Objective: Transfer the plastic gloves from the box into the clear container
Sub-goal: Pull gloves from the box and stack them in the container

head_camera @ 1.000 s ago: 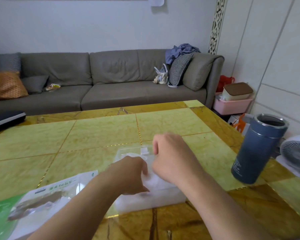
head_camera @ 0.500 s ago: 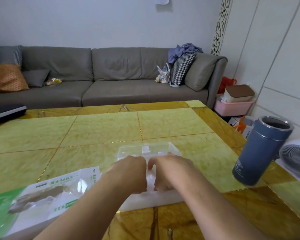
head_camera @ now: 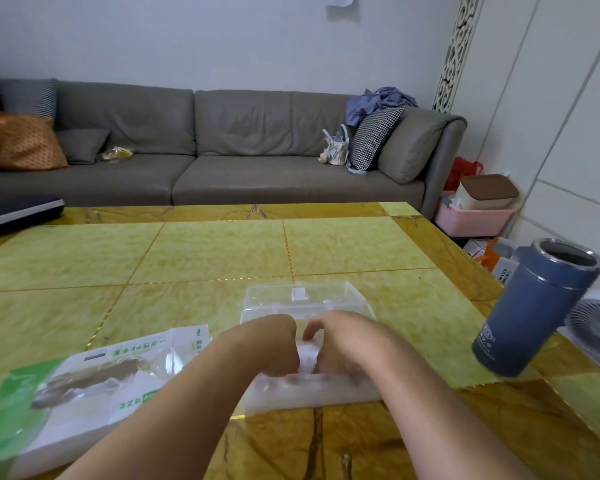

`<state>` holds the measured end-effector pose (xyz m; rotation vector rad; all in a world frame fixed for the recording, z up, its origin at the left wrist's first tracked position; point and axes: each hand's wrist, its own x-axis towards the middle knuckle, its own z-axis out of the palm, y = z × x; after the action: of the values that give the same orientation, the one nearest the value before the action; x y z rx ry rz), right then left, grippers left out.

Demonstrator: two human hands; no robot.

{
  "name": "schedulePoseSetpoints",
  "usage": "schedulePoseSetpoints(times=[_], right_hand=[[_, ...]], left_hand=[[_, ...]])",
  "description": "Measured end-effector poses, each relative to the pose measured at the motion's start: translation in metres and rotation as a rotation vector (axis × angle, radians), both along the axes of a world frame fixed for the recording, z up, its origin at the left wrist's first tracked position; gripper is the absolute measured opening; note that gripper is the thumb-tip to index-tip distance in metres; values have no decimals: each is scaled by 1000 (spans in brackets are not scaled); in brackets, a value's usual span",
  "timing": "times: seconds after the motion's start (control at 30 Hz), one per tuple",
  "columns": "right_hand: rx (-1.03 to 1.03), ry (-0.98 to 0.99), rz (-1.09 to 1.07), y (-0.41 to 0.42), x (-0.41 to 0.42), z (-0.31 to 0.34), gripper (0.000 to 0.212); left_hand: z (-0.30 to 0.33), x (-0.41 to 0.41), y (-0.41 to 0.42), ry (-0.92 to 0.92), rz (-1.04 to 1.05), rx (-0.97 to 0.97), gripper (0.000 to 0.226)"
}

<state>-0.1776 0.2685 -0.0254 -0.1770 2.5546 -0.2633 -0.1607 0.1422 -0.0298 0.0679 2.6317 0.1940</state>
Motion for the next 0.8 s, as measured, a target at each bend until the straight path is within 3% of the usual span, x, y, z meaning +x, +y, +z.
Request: schedulePoseSetpoints(times=[0.1, 0.27, 0.4, 0.5, 0.6, 0.67, 0.8], right_hand=[[-41, 51, -38, 0, 6, -4, 64], [-1, 255, -9, -3, 23, -5, 46], [118, 482, -4, -11, 41, 7, 30], [125, 618, -37, -22, 53, 18, 30], [-20, 815, 26, -46, 66, 18, 39], [-195, 866, 221, -74, 79, 13, 41], [-414, 592, 545, -126, 101, -15, 53]], left_hand=[[9, 3, -5, -3, -45, -11, 29], [20, 25, -13, 94, -85, 6, 30], [18, 51, -40, 382, -32, 260, 37], [19, 76, -77, 627, 56, 431, 25], [13, 97, -129, 765, 291, 362, 11], [5, 108, -167, 719, 451, 215, 15], [-6, 111, -206, 455, 463, 19, 24]])
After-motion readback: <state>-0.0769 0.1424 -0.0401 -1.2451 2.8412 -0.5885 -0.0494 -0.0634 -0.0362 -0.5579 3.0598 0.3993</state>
